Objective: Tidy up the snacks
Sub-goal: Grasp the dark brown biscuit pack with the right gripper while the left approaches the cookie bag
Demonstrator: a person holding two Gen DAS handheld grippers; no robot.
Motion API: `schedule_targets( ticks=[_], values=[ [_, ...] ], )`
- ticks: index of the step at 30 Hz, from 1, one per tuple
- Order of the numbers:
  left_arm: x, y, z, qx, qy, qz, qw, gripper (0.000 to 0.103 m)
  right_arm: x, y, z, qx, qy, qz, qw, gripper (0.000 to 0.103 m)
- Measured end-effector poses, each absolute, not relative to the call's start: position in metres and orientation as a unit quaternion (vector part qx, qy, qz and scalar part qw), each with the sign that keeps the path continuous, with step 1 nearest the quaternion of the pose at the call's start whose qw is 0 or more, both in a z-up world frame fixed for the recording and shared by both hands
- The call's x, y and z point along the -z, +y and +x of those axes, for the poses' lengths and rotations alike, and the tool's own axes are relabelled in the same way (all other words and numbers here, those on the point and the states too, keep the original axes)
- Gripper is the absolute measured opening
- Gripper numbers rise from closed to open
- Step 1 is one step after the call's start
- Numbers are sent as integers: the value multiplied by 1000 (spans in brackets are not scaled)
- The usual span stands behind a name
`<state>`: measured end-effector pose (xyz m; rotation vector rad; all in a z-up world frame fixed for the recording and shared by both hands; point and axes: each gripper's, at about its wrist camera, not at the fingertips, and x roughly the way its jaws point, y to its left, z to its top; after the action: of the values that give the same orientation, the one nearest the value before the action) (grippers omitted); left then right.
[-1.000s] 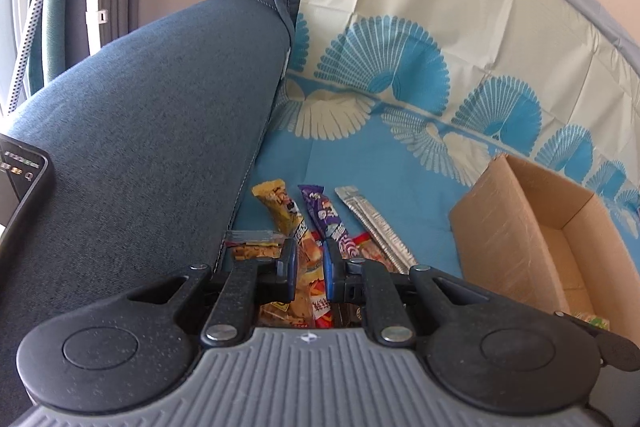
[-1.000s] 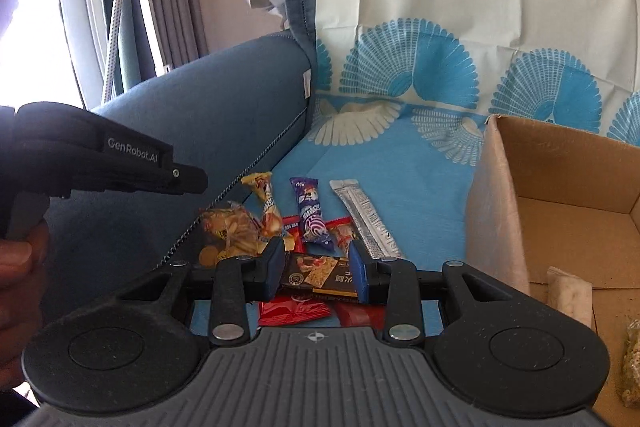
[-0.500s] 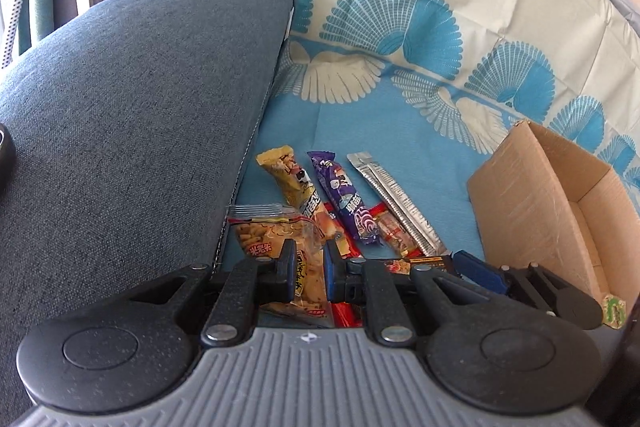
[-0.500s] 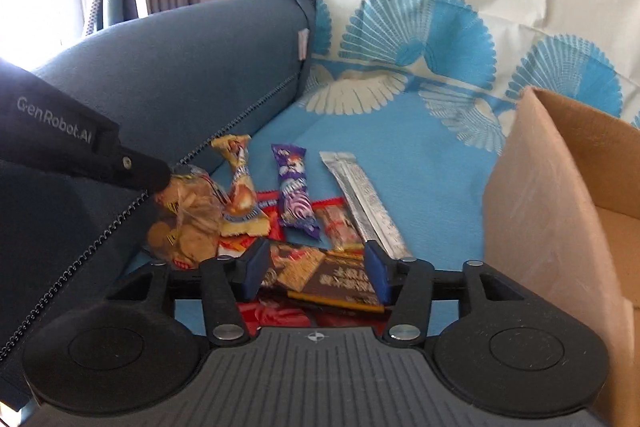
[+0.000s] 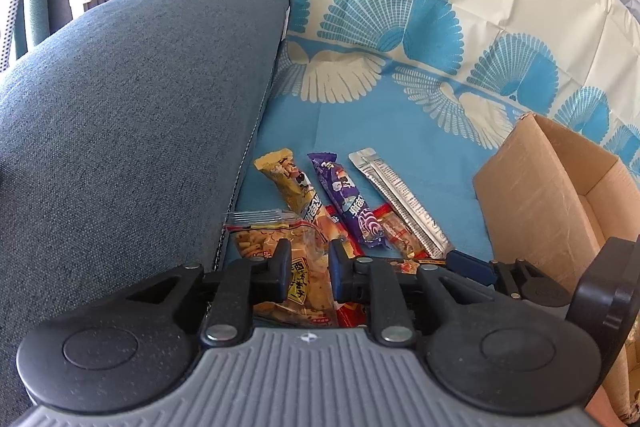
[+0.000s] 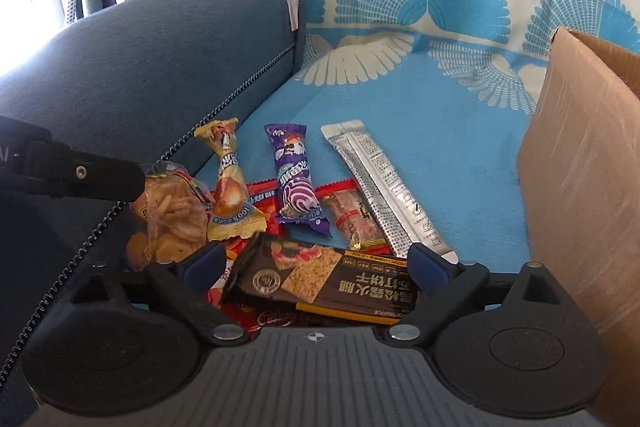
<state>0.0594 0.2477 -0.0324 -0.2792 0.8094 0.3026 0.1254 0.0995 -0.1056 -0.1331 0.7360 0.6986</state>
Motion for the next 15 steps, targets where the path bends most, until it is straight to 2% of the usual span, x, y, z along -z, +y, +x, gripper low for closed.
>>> schedule_targets(
  ticks=[5,7,10,15],
  values=[
    [36,246,62,-147,399,-132,895,30,106,102,123,-321,348,-102,875,98],
    [39,246,64,-148,407,-129,892,38,108,102,123,-309,350,-115,877,98],
    [46,245,70,-152,430,-125,881,39,109,97,125,-305,360,-108,875,98],
    [56,245,78,-154,445,-129,873,43,107,98,121,-315,350,-135,872,88]
  ],
)
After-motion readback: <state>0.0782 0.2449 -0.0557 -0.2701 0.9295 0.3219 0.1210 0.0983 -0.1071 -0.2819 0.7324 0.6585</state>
